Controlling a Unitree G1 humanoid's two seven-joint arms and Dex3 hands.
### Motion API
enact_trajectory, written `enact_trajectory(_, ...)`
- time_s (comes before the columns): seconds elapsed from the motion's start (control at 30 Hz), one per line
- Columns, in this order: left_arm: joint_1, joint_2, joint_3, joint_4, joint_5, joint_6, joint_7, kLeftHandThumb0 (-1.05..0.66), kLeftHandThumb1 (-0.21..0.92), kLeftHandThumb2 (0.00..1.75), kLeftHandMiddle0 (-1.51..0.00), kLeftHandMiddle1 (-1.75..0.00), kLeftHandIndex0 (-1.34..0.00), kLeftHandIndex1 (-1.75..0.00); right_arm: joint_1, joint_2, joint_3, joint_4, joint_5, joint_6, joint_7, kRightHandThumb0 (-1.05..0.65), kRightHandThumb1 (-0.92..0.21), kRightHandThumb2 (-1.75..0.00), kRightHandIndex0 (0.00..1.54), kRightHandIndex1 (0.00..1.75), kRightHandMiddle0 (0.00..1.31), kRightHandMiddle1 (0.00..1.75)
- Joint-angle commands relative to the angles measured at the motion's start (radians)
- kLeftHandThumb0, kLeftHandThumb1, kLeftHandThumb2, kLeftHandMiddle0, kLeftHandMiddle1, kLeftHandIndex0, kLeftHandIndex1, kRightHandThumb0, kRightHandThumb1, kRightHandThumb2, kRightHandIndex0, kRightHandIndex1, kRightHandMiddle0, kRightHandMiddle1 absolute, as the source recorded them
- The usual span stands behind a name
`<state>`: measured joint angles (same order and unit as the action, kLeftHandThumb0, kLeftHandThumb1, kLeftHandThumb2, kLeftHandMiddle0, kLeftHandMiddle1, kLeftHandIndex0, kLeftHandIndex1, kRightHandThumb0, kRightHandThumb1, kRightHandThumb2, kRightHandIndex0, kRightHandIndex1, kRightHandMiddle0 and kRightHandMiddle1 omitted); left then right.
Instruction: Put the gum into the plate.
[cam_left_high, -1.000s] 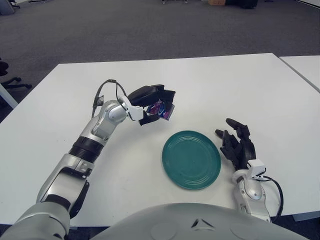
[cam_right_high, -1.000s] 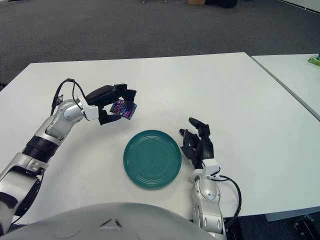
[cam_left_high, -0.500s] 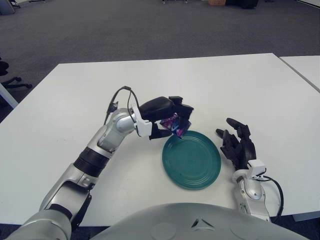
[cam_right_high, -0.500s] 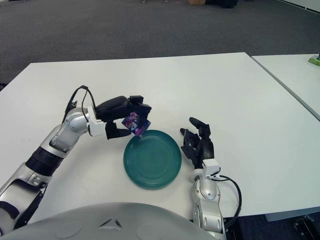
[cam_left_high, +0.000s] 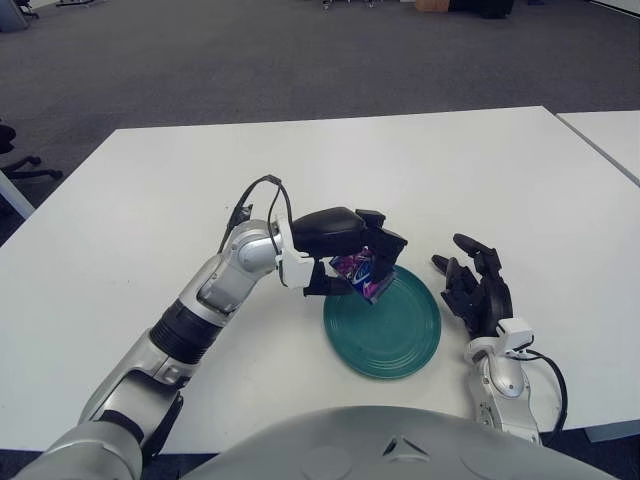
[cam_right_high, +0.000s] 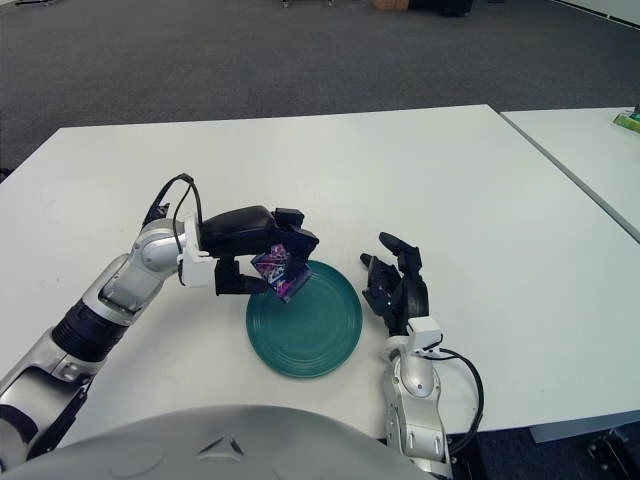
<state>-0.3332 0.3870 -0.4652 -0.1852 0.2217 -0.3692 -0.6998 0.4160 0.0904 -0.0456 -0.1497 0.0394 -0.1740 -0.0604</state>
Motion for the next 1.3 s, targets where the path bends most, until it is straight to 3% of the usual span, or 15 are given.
enact_trajectory(0.0,-0.006,0.004,-0.011,0.002,0.001,-0.014,-0.009,0.00,0.21,1.40,-0.69,-1.61,-0.52,-1.75,0.022,0.007,-0.006,0.059,0.020,0.045,0.003,-0.53,-0.92,-0.69,0.35,0.65,0.02,1.01)
enact_trajectory(0.13,-0.001,-0.007,-0.031,0.017,0.032,-0.020,0.003,0.00,0.28,1.34,-0.65,-1.72,-0.46,-1.67,0.020,0.001,-0.004,0.070,0.018,0.033,0.008,-0.53,-0.92,-0.70,0.35,0.60,0.00,1.00)
enact_trajectory(0.23,-0.002,-0.022,-0.037,0.040,0.057,-0.040,0.028,-0.01,0.45,1.13,-0.53,-1.69,-0.32,-1.71,0.016,-0.003,-0.003,0.085,0.008,0.011,0.010,-0.55,-0.92,-0.70,0.37,0.60,0.01,1.01)
enact_trajectory(0.3,-0.002,-0.033,-0.036,0.058,0.070,-0.067,0.050,-0.38,0.59,0.82,-0.28,-1.55,-0.15,-1.70,0.012,-0.009,0.000,0.098,-0.005,-0.009,0.010,-0.56,-0.92,-0.70,0.38,0.60,0.02,1.01)
enact_trajectory(0.33,-0.002,-0.036,-0.034,0.064,0.075,-0.079,0.058,-0.56,0.66,0.65,-0.18,-1.42,-0.10,-1.59,0.011,-0.013,0.001,0.103,-0.011,-0.018,0.010,-0.56,-0.92,-0.71,0.36,0.59,0.01,1.01)
enact_trajectory(0.43,-0.006,-0.043,-0.034,0.088,0.087,-0.119,0.077,-0.78,0.77,0.41,-0.07,-1.20,-0.04,-1.36,0.007,-0.019,0.004,0.118,-0.023,-0.044,0.010,-0.56,-0.92,-0.72,0.35,0.57,0.00,0.99)
enact_trajectory(0.53,-0.007,-0.049,-0.030,0.121,0.100,-0.181,0.111,-0.98,0.88,0.20,-0.03,-0.64,-0.01,-0.69,0.004,-0.026,0.007,0.135,-0.051,-0.090,0.000,-0.56,-0.92,-0.74,0.31,0.51,0.00,0.89)
enact_trajectory(0.57,-0.002,-0.044,-0.025,0.125,0.106,-0.201,0.123,-0.99,0.88,0.18,-0.03,-0.55,-0.01,-0.61,0.006,-0.029,0.008,0.136,-0.057,-0.101,0.000,-0.56,-0.92,-0.75,0.31,0.50,0.00,0.88)
enact_trajectory(0.63,0.010,-0.033,-0.016,0.127,0.117,-0.226,0.138,-1.02,0.91,0.17,-0.01,-0.23,0.00,-0.28,0.010,-0.032,0.011,0.139,-0.064,-0.114,0.001,-0.57,-0.92,-0.78,0.31,0.42,0.00,0.85)
enact_trajectory(0.73,0.019,-0.025,-0.009,0.131,0.133,-0.238,0.153,-1.04,0.91,0.15,0.00,-0.07,0.00,-0.09,0.011,-0.034,0.014,0.139,-0.067,-0.116,0.006,-0.58,-0.92,-0.81,0.29,0.35,0.00,0.84)
enact_trajectory(1.1,0.019,-0.037,-0.010,0.183,0.182,-0.301,0.224,-1.05,0.92,0.11,0.00,0.00,0.00,0.00,0.005,-0.029,0.015,0.124,-0.078,-0.050,-0.014,-0.57,-0.92,-0.83,0.23,0.15,0.00,1.02)
enact_trajectory(1.27,0.027,-0.042,-0.008,0.194,0.181,-0.306,0.241,-1.05,0.92,0.12,0.00,0.00,0.00,0.00,0.005,-0.029,0.014,0.117,-0.098,-0.023,-0.034,-0.57,-0.92,-0.82,0.26,0.11,0.00,0.93)
